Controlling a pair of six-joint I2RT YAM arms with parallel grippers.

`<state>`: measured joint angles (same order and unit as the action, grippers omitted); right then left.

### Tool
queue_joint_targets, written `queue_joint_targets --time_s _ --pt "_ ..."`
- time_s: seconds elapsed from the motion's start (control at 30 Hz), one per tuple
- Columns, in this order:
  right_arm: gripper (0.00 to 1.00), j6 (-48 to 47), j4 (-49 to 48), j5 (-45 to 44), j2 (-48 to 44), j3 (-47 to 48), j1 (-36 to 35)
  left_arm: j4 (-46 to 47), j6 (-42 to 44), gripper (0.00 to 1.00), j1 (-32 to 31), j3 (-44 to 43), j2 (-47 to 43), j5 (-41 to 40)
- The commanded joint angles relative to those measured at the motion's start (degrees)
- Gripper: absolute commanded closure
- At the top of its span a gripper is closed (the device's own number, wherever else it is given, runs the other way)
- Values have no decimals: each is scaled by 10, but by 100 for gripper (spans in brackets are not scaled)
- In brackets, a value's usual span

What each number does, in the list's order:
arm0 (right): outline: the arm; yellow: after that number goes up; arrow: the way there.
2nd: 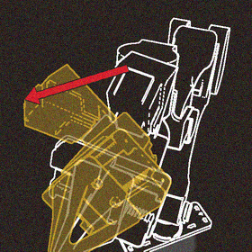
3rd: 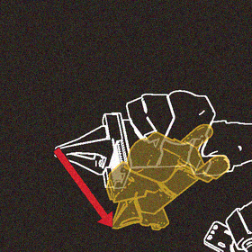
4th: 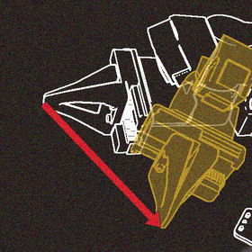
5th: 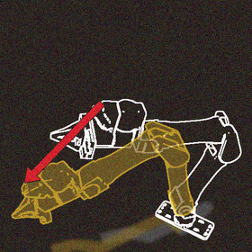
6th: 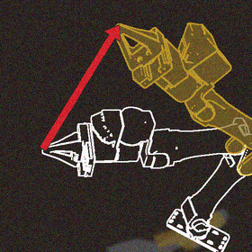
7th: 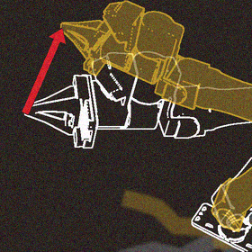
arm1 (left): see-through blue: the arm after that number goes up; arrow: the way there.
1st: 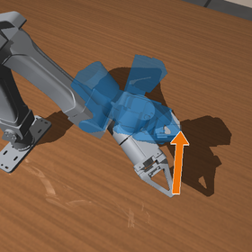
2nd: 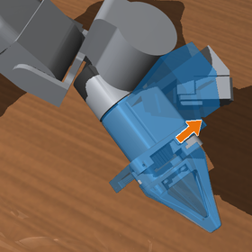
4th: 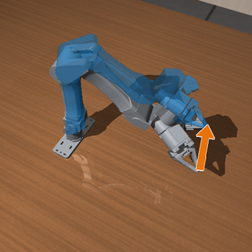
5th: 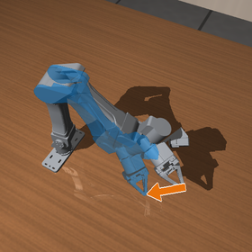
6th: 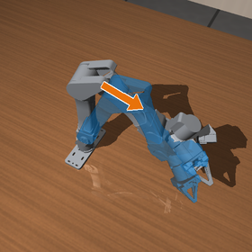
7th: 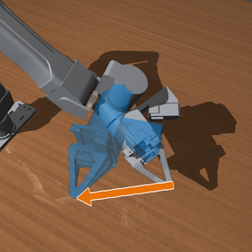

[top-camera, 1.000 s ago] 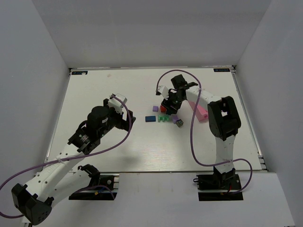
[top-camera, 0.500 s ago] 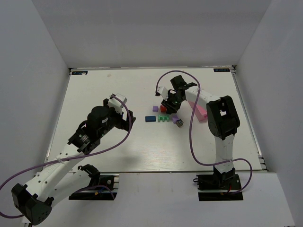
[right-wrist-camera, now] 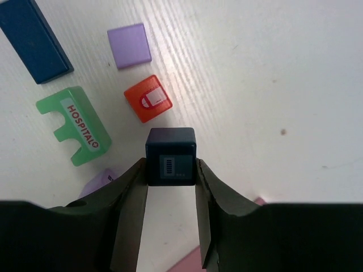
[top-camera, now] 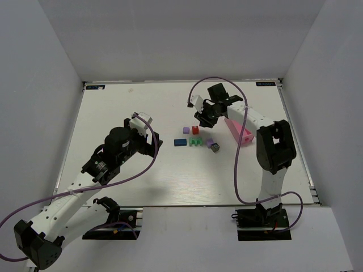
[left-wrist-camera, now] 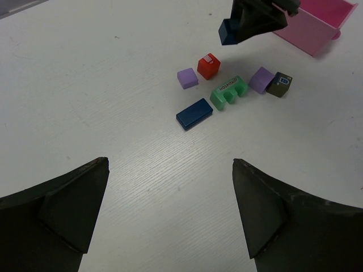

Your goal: Build the wood block tower

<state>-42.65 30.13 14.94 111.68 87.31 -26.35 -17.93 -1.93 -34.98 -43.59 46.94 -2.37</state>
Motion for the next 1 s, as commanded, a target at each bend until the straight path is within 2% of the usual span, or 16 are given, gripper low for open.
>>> queue_joint_targets --time_s 0.0,0.27,0.4,0.6,0.97 --pt "83 -11 -14 11 -57 -4 -4 5 -1 0 1 3 -3 -5" --pt "84 -49 30 77 -86 -19 -46 5 4 0 1 3 -8 -5" --pt "84 -53 53 88 -71 -16 -76 5 4 0 6 3 -13 -11" --pt "84 -50 70 85 -25 21 -111 5 10 0 6 3 -25 -11" --pt "83 -47 85 62 31 67 -133 5 10 0 6 3 -30 -5"
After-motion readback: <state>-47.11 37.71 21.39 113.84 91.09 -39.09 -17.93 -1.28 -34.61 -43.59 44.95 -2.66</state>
